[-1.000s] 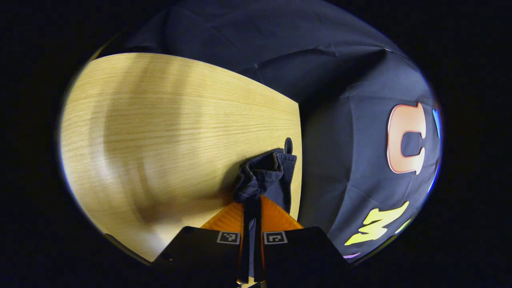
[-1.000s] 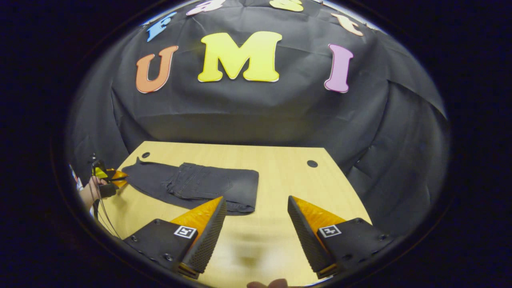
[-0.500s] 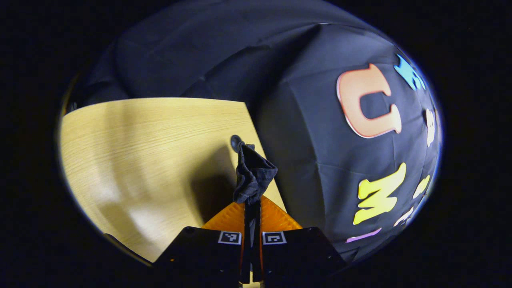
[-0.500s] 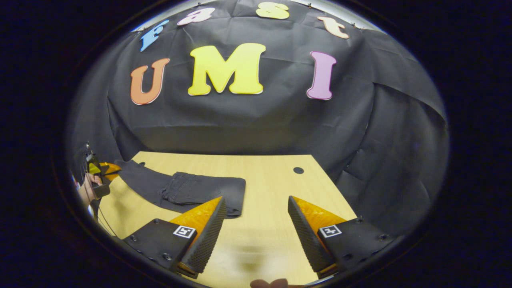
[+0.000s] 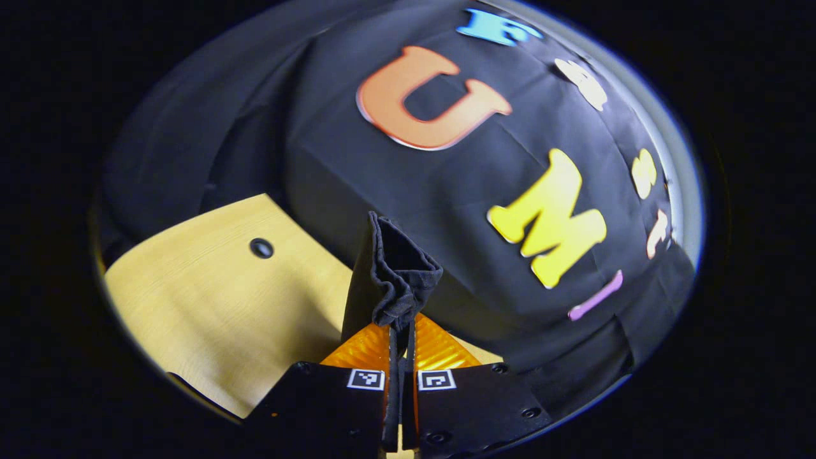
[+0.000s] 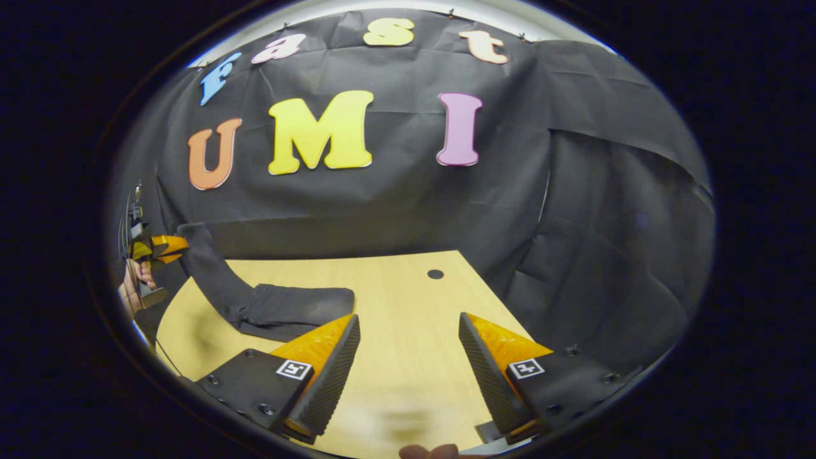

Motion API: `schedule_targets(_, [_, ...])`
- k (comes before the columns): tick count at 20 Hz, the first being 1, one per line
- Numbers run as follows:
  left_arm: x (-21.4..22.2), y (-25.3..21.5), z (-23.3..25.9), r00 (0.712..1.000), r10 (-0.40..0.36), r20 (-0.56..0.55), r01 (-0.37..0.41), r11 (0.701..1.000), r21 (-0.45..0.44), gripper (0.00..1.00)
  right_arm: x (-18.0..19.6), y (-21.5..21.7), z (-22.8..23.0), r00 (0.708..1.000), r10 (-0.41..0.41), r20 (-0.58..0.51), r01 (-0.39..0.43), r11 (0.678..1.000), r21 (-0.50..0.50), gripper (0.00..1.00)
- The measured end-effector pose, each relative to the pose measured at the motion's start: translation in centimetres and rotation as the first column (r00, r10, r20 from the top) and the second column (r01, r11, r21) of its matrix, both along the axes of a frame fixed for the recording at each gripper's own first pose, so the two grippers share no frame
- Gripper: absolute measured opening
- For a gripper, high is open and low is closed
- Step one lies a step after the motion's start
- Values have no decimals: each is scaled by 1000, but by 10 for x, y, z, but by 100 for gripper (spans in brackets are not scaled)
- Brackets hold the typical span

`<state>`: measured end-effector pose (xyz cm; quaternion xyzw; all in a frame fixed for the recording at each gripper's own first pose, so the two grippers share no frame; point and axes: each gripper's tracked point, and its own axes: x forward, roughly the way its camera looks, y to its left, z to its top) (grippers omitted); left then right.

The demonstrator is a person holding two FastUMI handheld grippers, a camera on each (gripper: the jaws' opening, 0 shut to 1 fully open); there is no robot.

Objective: Grasp the waist and the cuffs of the jeans and fold them to make the two legs overlap; first hold the waist and fold one-third of the jeans toward the cuffs, then hold the cuffs and fold the remaining one-third in the same direction to finish folding.

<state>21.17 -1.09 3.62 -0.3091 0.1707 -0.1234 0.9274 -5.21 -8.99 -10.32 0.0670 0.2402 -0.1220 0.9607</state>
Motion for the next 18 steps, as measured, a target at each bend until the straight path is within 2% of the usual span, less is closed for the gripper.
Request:
schedule_targets(4, [-8, -80, 7, 990, -108, 87, 89, 976, 201, 5, -22, -34, -9, 998, -66, -10, 66, 998, 21, 96])
schedule_targets(8, [-12, -141, -20, 975, -195, 111, 143, 923, 358, 5, -44, -68, -19, 990, -136, -37, 137, 990, 21, 94])
schedule_targets(10, [-17, -168, -36, 963, -235, 128, 154, 877, 454, 5, -51, -79, -25, 986, -160, -57, 161, 987, 13, 94])
schedule_targets(11, [-21, -184, -45, 955, -265, 133, 164, 845, 509, 5, -53, -83, -28, 984, -165, -67, 166, 986, 14, 94])
schedule_targets(12, [-23, -198, -59, 946, -296, 132, 177, 815, 552, 5, -53, -86, -32, 982, -169, -80, 170, 985, 10, 98])
schedule_targets(13, [-24, -213, -75, 938, -322, 124, 192, 786, 588, 5, -54, -87, -35, 982, -166, -91, 167, 986, 5, 96])
schedule_targets(14, [-25, -222, -94, 933, -341, 111, 203, 757, 621, 5, -53, -88, -39, 981, -162, -103, 163, 987, 0, 98])
schedule_targets(16, [-24, -235, -121, 924, -371, 90, 217, 705, 675, 5, -54, -90, -45, 980, -155, -128, 155, 988, -9, 96])
schedule_targets(18, [-25, -245, -152, 924, -379, 49, 238, 670, 703, 5, -50, -93, -47, 978, -159, -138, 160, 987, -8, 94])
